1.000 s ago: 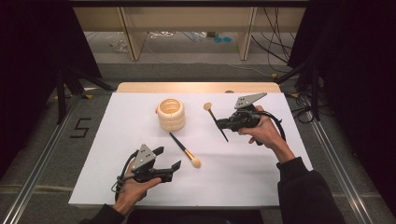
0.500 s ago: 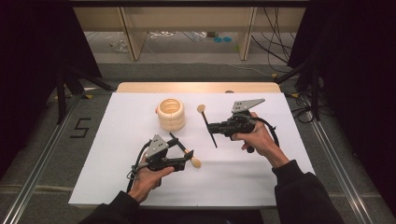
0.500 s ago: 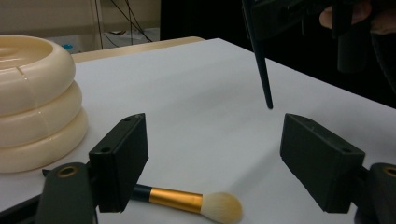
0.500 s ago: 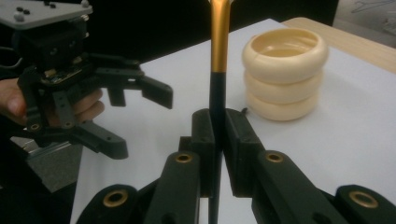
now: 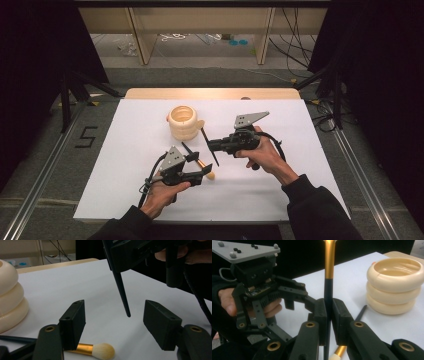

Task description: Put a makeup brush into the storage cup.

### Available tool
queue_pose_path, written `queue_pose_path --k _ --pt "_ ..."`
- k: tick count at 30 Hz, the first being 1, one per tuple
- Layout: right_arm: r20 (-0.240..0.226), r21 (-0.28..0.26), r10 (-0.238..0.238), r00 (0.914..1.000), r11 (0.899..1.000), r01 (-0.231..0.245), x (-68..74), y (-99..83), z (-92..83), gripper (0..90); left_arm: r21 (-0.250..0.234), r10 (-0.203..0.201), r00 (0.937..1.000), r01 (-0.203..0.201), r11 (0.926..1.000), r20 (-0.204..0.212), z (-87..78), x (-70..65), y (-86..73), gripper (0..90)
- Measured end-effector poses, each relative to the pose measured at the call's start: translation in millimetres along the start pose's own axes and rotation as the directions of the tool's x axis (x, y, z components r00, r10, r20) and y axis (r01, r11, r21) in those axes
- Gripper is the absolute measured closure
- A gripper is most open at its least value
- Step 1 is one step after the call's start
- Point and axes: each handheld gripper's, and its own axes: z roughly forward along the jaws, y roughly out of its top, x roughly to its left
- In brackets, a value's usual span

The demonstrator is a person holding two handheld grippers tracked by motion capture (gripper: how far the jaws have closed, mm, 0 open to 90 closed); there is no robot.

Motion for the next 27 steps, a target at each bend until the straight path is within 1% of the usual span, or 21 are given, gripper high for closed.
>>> queue_pose_path --k 2,3,4,5,6,7,8,9,12,13,14,15,16,18,19,21,22,23,24,26,27 --pt "0.001 -0.014 -0.001 1.0000 1.000 0.001 1.0 -0.1 1.7 83.3 -0.009 0.000 1.0000 0.000 1.0000 0.004 0.2 -0.8 0.1 36.9" --pt "-0.007 -0.008 -0.006 1.0000 1.000 0.006 1.0 0.6 1.5 83.4 -0.011 -0.001 1.0000 0.002 0.9999 0.008 0.4 -1.2 0.3 38.0" --pt "-0.020 -0.013 0.009 0.9998 1.000 -0.010 3.0 1.2 2.7 83.4 -0.015 0.006 0.9999 -0.006 0.9999 0.012 0.4 -0.9 0.6 40.4" --pt "-0.023 -0.012 0.006 0.9997 1.000 -0.006 3.4 1.4 3.4 83.4 -0.017 0.016 0.9997 -0.016 0.9997 0.019 0.5 -0.3 1.0 41.3" --pt "-0.023 -0.012 0.006 0.9997 1.000 -0.006 3.4 1.4 3.4 83.4 -0.018 0.005 0.9998 -0.005 0.9998 0.019 0.4 -0.9 1.0 41.3" --pt "-0.030 -0.017 0.005 0.9995 1.000 -0.006 4.6 1.7 5.2 83.4 -0.019 0.006 0.9997 -0.006 0.9998 0.022 0.4 -0.6 1.2 43.0" --pt "-0.034 -0.018 0.009 0.9994 1.000 -0.010 5.9 2.1 6.4 83.4 -0.017 -0.013 0.9990 0.014 0.9998 0.043 0.5 -2.0 1.1 43.7" --pt "-0.040 -0.030 0.007 0.9992 1.000 -0.009 6.4 2.2 8.3 83.4 -0.018 -0.043 0.9980 0.044 0.9989 0.047 0.2 -3.7 1.1 44.9" --pt "-0.043 -0.027 0.010 0.9990 1.000 -0.011 8.9 2.4 10.4 83.4 -0.025 -0.072 0.9951 0.074 0.9969 0.068 -0.4 -5.1 2.3 47.0" --pt "-0.050 -0.019 0.006 0.9987 1.000 -0.007 10.8 3.0 11.7 83.4 -0.027 -0.050 0.9961 0.052 0.9983 0.073 -1.0 -3.6 3.1 49.4" --pt "-0.050 -0.019 0.006 0.9987 1.000 -0.007 10.8 3.0 11.7 83.4 -0.029 -0.054 0.9965 0.056 0.9980 0.065 -1.6 -3.6 3.5 49.4" --pt "-0.056 -0.028 0.002 0.9984 1.000 -0.004 12.0 3.4 13.4 83.4 -0.030 -0.084 0.9938 0.087 0.9958 0.072 -1.7 -5.4 3.3 51.8" --pt "-0.056 -0.028 0.002 0.9984 1.000 -0.004 12.0 3.4 13.4 83.4 -0.034 -0.085 0.9936 0.088 0.9956 0.075 -1.5 -5.1 3.6 51.8" --pt "-0.063 -0.029 0.003 0.9980 1.000 -0.005 13.9 3.4 14.5 83.4 -0.037 -0.079 0.9936 0.082 0.9960 0.081 -2.0 -4.8 3.7 56.5" --pt "-0.064 -0.033 -0.003 0.9979 0.999 0.000 14.8 3.4 15.3 83.4 -0.039 -0.063 0.9952 0.066 0.9971 0.075 -2.6 -3.9 4.1 56.5" --pt "-0.075 -0.034 -0.004 0.9972 0.999 0.002 15.9 3.9 15.9 83.4 -0.044 -0.069 0.9937 0.073 0.9964 0.088 -3.3 -4.3 4.7 60.0" --pt "-0.073 -0.032 -0.005 0.9973 0.999 0.003 17.0 3.9 16.2 83.4 -0.045 -0.057 0.9947 0.061 0.9971 0.085 -4.1 -3.0 5.7 62.9" --pt "-0.073 -0.032 -0.005 0.9973 0.999 0.003 17.0 3.9 16.2 83.4 -0.045 -0.057 0.9947 0.061 0.9971 0.085 -4.1 -3.0 5.7 64.9" --pt "-0.077 -0.030 -0.005 0.9970 1.000 0.002 17.3 3.9 16.5 83.4 -0.048 -0.051 0.9951 0.055 0.9973 0.085 -4.3 -2.5 5.8 64.9" --pt "-0.080 -0.035 -0.008 0.9968 0.999 0.005 17.4 3.5 17.6 83.4 -0.050 -0.057 0.9950 0.061 0.9969 0.082 -5.1 -1.8 6.2 70.0" --pt "-0.080 -0.035 -0.008 0.9968 0.999 0.005 17.4 3.5 17.6 83.4 -0.053 -0.060 0.9942 0.065 0.9965 0.089 -5.1 -1.0 6.4 70.0"
